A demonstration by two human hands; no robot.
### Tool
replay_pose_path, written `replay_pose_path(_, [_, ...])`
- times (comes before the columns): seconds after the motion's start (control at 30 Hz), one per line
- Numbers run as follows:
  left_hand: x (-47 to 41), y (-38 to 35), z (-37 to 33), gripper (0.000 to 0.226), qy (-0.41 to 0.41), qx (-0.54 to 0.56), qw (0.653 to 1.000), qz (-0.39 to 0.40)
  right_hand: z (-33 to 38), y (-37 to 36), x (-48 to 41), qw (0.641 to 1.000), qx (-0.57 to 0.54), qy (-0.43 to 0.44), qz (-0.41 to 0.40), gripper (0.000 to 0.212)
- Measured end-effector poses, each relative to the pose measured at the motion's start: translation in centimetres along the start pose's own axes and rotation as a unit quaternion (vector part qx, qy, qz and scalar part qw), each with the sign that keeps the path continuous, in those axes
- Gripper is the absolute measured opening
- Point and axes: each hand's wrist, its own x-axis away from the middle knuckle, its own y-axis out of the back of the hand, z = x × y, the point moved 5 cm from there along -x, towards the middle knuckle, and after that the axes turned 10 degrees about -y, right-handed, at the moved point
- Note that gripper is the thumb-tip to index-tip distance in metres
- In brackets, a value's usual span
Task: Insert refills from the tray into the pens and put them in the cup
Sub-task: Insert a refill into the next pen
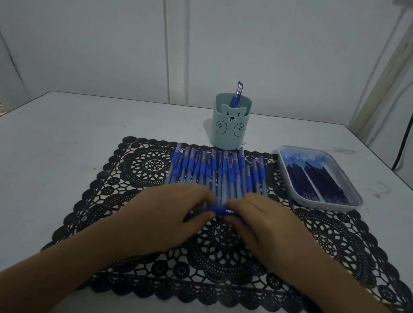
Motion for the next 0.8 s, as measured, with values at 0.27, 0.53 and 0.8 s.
replay_pose_path(0.27, [0.9, -2.2, -0.6, 0.031, -0.068, -0.081, 0.992, -0.071, 0.0, -1.0, 0.4, 0.999, 0.01, -0.038, 0.011, 0.025])
replay_pose_path(0.53, [1.1, -2.3, -0.4, 0.028, -0.099, -0.083, 0.988, -0.081, -0.3, 0.2, 0.6, 0.996, -0.036, -0.032, 0.072, 0.03])
replay_pose_path(0.8, [1.1, -1.5, 0.6, 0.026, -0.056, -0.091, 0.988, -0.109, -0.7, 1.0, 0.4, 0.985, -0.018, -0.128, 0.117, 0.029])
